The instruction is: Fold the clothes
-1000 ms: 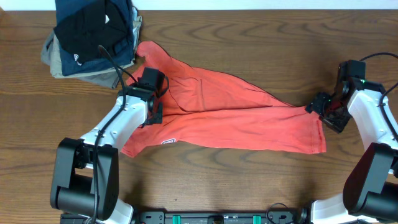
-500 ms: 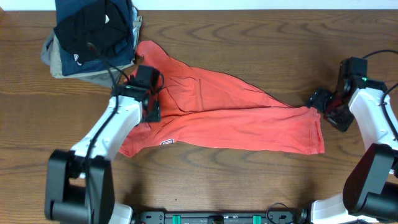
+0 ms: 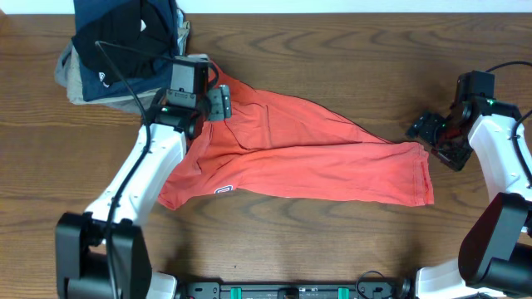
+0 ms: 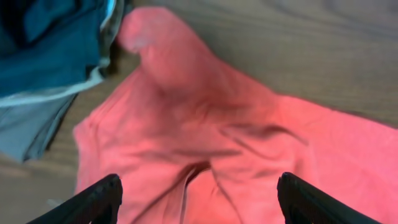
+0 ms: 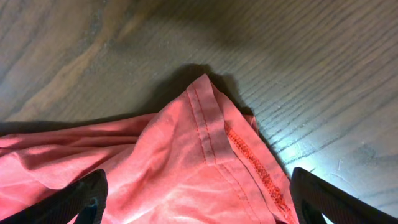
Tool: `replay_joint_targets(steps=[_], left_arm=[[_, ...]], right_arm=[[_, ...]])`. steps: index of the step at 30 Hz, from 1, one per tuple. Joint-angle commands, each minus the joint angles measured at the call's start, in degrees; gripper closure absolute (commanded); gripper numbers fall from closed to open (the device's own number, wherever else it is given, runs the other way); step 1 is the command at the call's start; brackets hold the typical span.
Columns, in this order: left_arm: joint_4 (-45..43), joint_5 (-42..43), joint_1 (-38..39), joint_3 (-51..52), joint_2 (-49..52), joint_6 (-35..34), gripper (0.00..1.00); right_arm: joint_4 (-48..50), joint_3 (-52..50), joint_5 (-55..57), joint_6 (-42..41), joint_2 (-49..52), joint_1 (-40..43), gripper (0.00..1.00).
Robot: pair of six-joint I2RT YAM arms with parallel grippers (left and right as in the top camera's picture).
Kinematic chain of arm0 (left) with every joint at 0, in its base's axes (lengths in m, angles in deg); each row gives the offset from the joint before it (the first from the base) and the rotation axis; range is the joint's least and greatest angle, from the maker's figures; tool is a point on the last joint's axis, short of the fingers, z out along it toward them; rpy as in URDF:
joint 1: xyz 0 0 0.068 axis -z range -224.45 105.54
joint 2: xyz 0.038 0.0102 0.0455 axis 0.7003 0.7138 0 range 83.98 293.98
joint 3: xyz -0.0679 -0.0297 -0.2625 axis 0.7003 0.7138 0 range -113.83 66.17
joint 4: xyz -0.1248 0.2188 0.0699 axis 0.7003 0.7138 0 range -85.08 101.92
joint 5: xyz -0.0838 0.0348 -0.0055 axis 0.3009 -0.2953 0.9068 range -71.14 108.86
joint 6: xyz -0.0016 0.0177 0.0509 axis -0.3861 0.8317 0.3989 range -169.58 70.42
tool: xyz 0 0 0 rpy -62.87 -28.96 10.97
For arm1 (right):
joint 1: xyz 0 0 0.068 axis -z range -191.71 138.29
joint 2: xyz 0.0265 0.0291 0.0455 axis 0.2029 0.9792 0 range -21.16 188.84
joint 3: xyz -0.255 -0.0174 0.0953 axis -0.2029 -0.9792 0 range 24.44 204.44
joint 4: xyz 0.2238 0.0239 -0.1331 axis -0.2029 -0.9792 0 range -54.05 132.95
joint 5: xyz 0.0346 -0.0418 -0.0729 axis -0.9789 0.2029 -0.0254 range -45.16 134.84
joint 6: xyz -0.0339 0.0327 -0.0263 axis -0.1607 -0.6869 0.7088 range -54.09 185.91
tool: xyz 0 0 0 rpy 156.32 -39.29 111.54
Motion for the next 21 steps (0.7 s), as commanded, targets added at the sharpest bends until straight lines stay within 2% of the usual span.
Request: replay_joint_targets(steps=[1, 6, 10, 21], left_arm=[[-3.4, 1.7, -0.9, -0.5, 4.5, 0.3, 0.21], [-11.3, 1.7, -2.3, -0.5, 10.6, 0.3, 0.22], [-16.5, 1.7, -3.0, -0.5, 14.4, 0.3, 0.27], [-20.7, 1.7, -3.0, -0.5, 21.1, -2.3, 0.28]], right_arm=[[-0.6, 0.9, -0.4, 1.0, 0.1, -1.5, 0.08], [-1.5, 0.9, -0.4, 1.0, 0.1, -2.3, 0.08], [-2.0, 0.9, -0.4, 1.5, 0.1, -2.8, 0.08], [-2.5, 0.9, -0.3, 1.4, 0.1, -4.8, 0.08]])
